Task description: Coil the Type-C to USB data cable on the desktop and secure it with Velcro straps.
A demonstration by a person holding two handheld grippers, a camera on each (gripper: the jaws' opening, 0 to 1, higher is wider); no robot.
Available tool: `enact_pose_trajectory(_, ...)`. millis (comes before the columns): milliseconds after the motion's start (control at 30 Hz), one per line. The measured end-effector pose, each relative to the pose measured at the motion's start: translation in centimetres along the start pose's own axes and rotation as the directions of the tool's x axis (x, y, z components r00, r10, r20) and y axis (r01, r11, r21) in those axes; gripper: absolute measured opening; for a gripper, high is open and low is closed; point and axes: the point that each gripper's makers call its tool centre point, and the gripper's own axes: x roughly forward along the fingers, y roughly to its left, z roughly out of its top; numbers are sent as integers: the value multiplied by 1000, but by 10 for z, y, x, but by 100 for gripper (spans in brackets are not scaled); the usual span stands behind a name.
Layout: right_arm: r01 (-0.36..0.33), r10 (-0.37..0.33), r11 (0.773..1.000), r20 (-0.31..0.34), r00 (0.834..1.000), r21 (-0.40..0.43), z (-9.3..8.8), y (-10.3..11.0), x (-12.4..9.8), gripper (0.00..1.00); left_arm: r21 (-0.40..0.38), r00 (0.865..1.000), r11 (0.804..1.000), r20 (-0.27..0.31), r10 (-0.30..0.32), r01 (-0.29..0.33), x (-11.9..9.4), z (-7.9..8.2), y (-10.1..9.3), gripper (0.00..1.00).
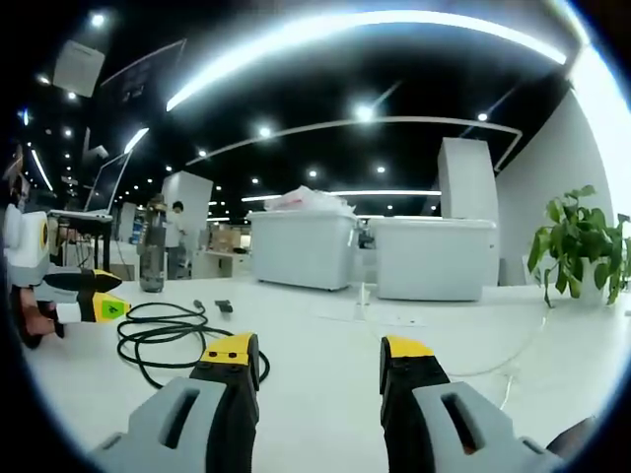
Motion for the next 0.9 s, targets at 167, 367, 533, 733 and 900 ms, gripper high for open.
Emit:
enact_pose_trajectory(167,-3,3,1000,-2,1000,-4,0,-1,4,48,0,1000,1000,0,0,0,-1,0,-1,47)
enact_pose_trajectory(367,-5,5,1000,-2,1000,-2,0,-3,9,48,3,1000,1000,-3,-1,1,-2,-1,-3,47)
enact_pose_trajectory(533,-6,6,1000,-2,1000,-2,0,-5,11,48,0,1000,1000,-3,-1,1,0,-1,0,47)
enact_pose_trajectory(733,-9,9,1000,-2,1000,-2,1,-7,16,48,2,1000,1000,-4,-4,4,1,-1,0,47)
enact_pose_trajectory(900,-8,8,1000,-1,1000,-4,1,-7,16,48,5,1000,1000,-7,-5,5,1,-2,0,47)
